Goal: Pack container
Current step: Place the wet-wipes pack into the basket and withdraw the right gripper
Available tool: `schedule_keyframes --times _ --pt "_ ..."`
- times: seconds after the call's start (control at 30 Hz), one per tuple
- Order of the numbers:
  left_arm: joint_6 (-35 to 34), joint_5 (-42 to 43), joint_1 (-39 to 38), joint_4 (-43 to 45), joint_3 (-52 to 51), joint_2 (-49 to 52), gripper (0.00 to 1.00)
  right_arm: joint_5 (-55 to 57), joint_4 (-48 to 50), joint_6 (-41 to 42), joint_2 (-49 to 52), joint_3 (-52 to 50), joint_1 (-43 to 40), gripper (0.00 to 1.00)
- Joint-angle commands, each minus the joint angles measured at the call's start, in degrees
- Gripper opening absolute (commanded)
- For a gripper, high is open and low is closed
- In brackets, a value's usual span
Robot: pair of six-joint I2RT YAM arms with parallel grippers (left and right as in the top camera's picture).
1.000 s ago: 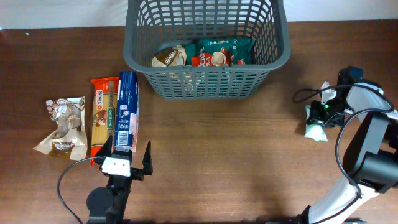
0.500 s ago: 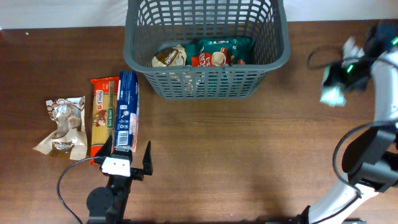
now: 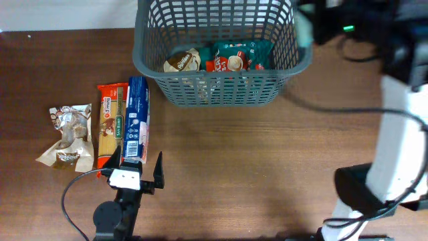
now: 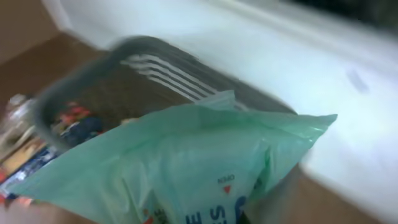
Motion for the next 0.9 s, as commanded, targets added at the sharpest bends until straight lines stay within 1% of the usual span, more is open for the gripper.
schedule_keyframes --times 0.0,0.07,0.17,0.27,0.37,0.47,0.7,0.87 --pt "-0.35 0.57 0.04 0.13 -0.33 -0.28 0.99 3.48 3.93 -13.81 3.96 -1.38 8.17 0.04" --pt "-0.35 0.57 0.04 0.13 -0.33 -0.28 0.99 5.31 6.88 -18.29 6.78 -2.62 11.04 0.04" --pt "-0.35 0.59 0.04 0.13 -0.33 -0.28 0.99 6.97 12.02 -20.48 11.89 -4.00 13.27 0.04" --pt "-0.35 0.59 0.04 0.13 -0.33 -0.28 0.99 4.98 15.65 -19.63 17.73 -4.04 13.64 0.04" --pt "-0.35 0.57 0.04 0.13 -0.33 -0.28 0.99 1.42 18.64 -15.96 22.97 -4.04 13.62 0.03" --pt "-0.35 0.57 0.04 0.13 -0.33 -0.28 0.99 1.09 20.04 -15.21 26.67 -4.07 13.64 0.04" --pt "-0.35 0.59 0.04 0.13 -0.33 -0.28 0.99 1.09 21.24 -15.21 32.06 -4.07 13.62 0.03" --pt "-0.35 0.57 0.04 0.13 -0.33 -0.28 0.99 1.07 21.59 -14.97 34.16 -4.09 13.53 0.04"
